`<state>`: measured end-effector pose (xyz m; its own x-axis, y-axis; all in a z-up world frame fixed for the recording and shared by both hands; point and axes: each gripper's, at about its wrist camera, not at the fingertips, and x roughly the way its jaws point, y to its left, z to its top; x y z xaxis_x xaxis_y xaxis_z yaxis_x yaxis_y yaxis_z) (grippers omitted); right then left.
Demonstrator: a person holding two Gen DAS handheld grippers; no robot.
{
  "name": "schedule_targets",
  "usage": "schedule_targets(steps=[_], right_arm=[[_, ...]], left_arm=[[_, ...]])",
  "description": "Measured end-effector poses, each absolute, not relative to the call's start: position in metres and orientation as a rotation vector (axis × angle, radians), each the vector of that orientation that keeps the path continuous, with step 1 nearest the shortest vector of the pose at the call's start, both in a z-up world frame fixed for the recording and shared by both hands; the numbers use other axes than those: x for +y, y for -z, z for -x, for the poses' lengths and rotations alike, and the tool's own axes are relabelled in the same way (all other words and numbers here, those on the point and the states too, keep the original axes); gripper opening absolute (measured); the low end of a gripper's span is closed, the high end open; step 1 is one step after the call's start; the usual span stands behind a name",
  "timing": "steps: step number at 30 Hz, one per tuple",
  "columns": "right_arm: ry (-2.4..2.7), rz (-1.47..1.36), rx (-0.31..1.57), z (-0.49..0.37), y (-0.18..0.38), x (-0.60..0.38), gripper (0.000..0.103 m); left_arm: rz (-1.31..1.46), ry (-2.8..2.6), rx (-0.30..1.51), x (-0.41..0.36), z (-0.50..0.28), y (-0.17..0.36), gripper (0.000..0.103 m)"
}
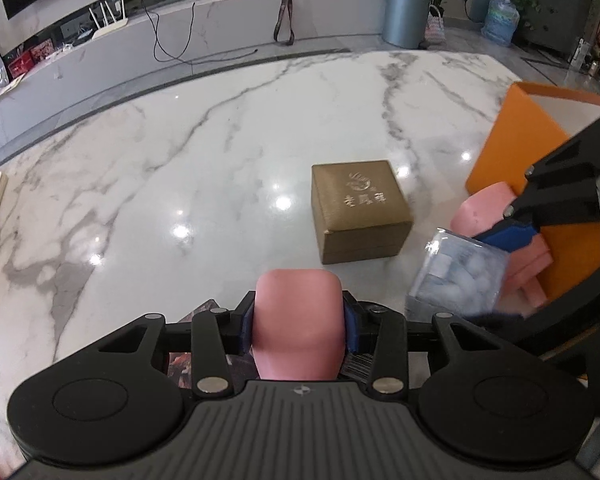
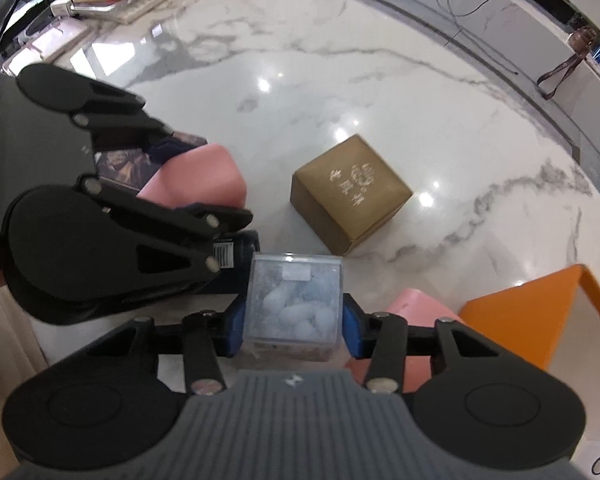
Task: Organize rigid objects
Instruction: 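Carry the pink bottle with the left gripper while the right carries the clear cube over the box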
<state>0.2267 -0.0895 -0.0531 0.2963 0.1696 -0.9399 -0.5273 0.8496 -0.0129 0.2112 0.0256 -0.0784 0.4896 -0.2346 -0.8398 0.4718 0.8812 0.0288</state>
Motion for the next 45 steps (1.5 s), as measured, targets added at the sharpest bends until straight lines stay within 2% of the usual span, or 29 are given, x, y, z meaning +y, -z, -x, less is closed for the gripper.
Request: schedule_targets(steps=[14, 25, 33, 45], right_arm=[[-0.469, 0.312, 1.020, -0.191, -0.017, -0.114, 0.046], [-0.350, 0.344, 0.932, -0.159, -0.067, -0.185, 0.046], [-0.254, 0.339, 0.965, -0.146, -0.058, -0.251, 0.046], [-0.159, 0.279, 1.073, -0.149, -0.005, -0.330, 0.046]], left_arm=[[-0.236, 0.431, 0.851, 0.015, -0.179, 0.005, 0.047], [-0.224, 0.536, 0.791, -0.052, -0.158, -0.044, 0.047], [-0.264, 0.653, 0.805, -0.120, -0.152, -0.040, 0.047], [-0.290, 0.739, 0.910, -0.192, -0.163, 0.006, 0.047]])
